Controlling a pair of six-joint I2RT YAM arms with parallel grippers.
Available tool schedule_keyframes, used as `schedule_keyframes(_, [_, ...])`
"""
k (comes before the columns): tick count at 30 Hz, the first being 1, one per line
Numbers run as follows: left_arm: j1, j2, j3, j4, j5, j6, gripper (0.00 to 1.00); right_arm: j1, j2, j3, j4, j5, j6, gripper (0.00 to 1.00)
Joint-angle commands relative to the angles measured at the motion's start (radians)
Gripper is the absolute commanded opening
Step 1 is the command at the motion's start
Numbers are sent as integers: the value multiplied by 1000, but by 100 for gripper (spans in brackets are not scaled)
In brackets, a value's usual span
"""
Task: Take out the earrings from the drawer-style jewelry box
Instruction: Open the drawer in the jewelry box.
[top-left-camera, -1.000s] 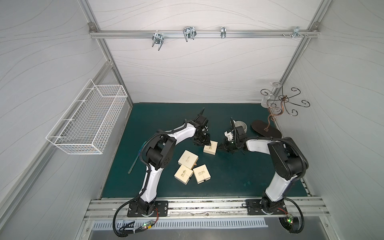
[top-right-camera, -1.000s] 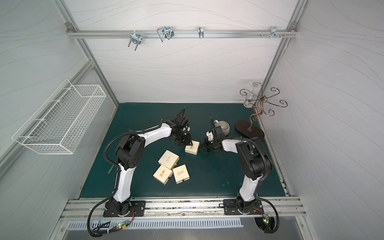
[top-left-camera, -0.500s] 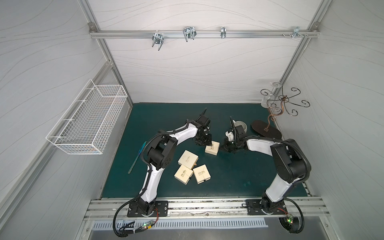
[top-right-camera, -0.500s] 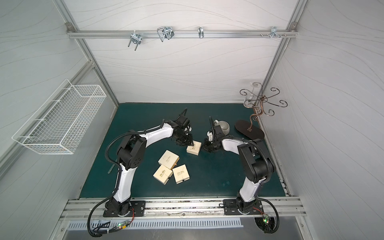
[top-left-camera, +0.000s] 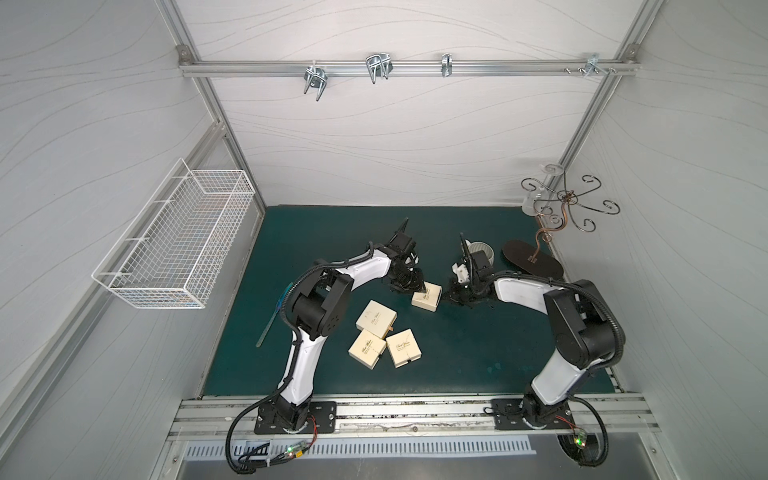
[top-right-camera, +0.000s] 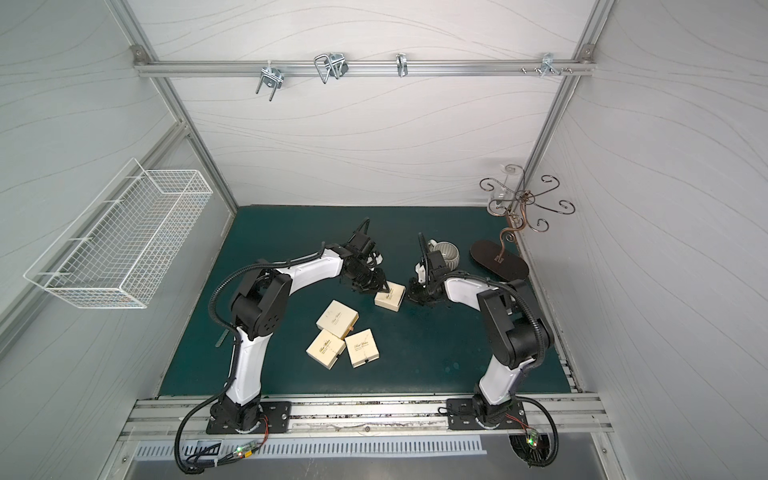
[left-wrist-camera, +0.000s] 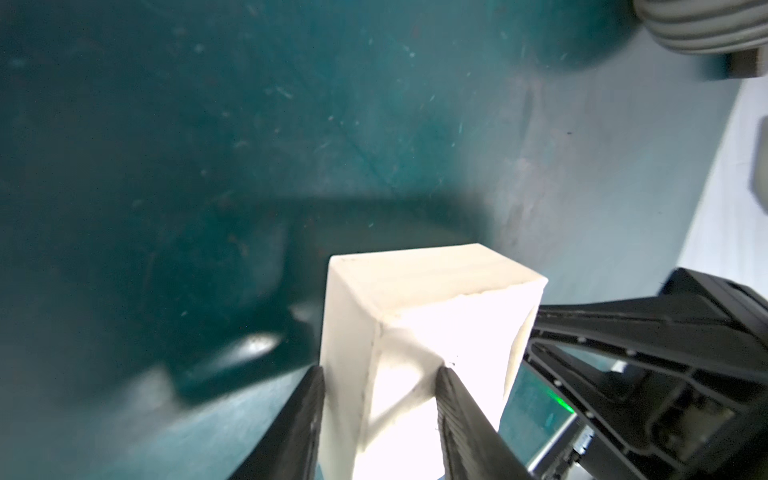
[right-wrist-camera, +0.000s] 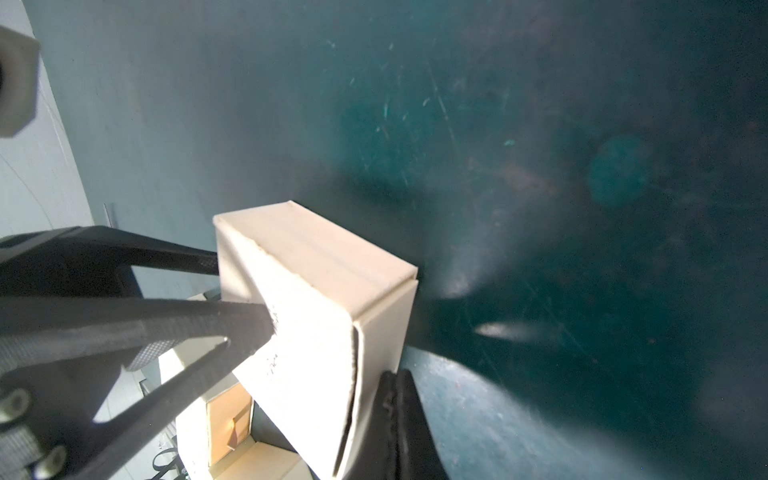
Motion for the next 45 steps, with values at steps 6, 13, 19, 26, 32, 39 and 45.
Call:
schedule_keyframes(6, [27,-3,-125,47,-9,-13,40,-17,-32,-15,-162,75,-20,0])
schedule_keyframes(13, [32,15,-110,0,-65,-24,33,-16,-45,-3,-237,137,-27,0])
schedule_keyframes(19, [35,35,-89,-55,-138,-21,32,-18,-49,-5,-293,184,-31,0])
schedule_keyframes(26, [34,37,-88,-69,-168,-23,32,-23,-55,-3,-347,242,-30,0])
schedule_keyframes(32, [33,43,-84,-74,-179,-23,32,-29,-65,-26,-377,272,-27,0])
schedule_keyframes(39, [34,48,-78,-82,-189,-23,32,-47,-91,-61,-393,306,-21,0])
schedule_keyframes(45, [35,49,-77,-87,-196,-21,32,-65,-111,-95,-390,313,-19,0])
